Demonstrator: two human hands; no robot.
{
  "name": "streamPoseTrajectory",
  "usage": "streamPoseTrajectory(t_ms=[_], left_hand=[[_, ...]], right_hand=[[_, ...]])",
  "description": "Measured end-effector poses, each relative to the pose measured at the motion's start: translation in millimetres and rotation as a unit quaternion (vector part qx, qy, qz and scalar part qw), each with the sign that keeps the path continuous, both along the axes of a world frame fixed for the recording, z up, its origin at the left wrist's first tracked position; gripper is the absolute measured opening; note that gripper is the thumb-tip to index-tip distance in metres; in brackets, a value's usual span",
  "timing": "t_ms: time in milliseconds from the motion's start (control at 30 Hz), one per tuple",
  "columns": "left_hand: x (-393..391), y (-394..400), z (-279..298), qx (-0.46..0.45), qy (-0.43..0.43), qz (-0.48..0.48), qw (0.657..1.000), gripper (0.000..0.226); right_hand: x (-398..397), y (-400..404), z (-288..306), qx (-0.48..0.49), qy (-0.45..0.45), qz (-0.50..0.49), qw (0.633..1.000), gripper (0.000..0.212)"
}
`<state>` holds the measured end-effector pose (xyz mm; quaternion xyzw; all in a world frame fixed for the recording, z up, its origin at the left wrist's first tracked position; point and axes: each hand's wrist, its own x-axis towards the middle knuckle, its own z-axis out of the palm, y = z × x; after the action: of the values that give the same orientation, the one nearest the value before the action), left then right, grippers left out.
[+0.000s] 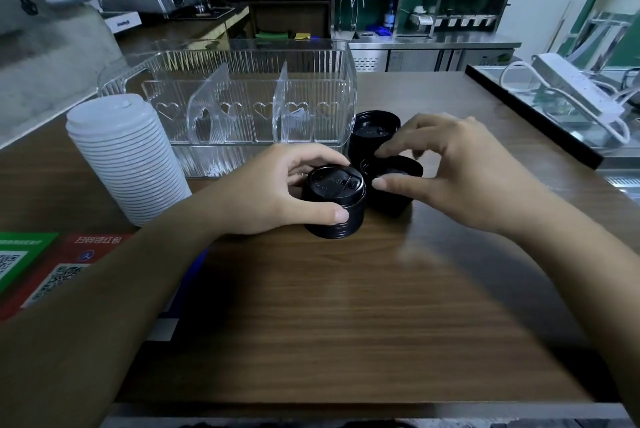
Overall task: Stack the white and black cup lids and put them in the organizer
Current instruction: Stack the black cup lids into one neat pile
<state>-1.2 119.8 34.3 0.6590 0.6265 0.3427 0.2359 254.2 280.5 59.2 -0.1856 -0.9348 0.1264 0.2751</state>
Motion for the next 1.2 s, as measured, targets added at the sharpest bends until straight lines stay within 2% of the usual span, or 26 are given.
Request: streamPoseTrajectory(t_ms=[133,233,367,600,767,967,1033,1200], left_hand=[[0,0,-2,-0.006,0.005,0.0,1.0,0.063],[1,0,-2,-0.007,0.013,-0.002,1.0,0.062],[3,-1,0,-0.009,0.019,0.002,1.0,0.061],[4,-1,0,-0.007,0.017,-0.004,1.0,0.06],[5,-1,1,-0.005,0.014,-0.003,1.0,0.06],[3,-2,2,-0.009,0.006,-0.008,1.0,0.071],[5,-3,4,0.009,-0.007,0.004,1.0,0.073],[11,-3,5,0.144,-0.026,0.048,0.988,0.071]], right_hand=[[-1,6,-8,0.037,-0.048,0.003,0.998,0.031],[-3,7,-12,0.03,-0.041,0.018,0.999,0.016],[-4,8,-14,0.027,-0.042,0.017,0.999,0.009],[-7,2,-10,-0.036,-0.026,-0.002,0.999,0.023],[-3,-2,-5,-0.092,-0.013,0.02,0.996,0.02],[-1,-2,-3,-0.085,0.033,0.012,0.996,0.022],[1,-2,1,-0.105,0.064,0.013,0.992,0.026],[-2,-6,4,-0.223,0.145,0.067,0.962,0.028]])
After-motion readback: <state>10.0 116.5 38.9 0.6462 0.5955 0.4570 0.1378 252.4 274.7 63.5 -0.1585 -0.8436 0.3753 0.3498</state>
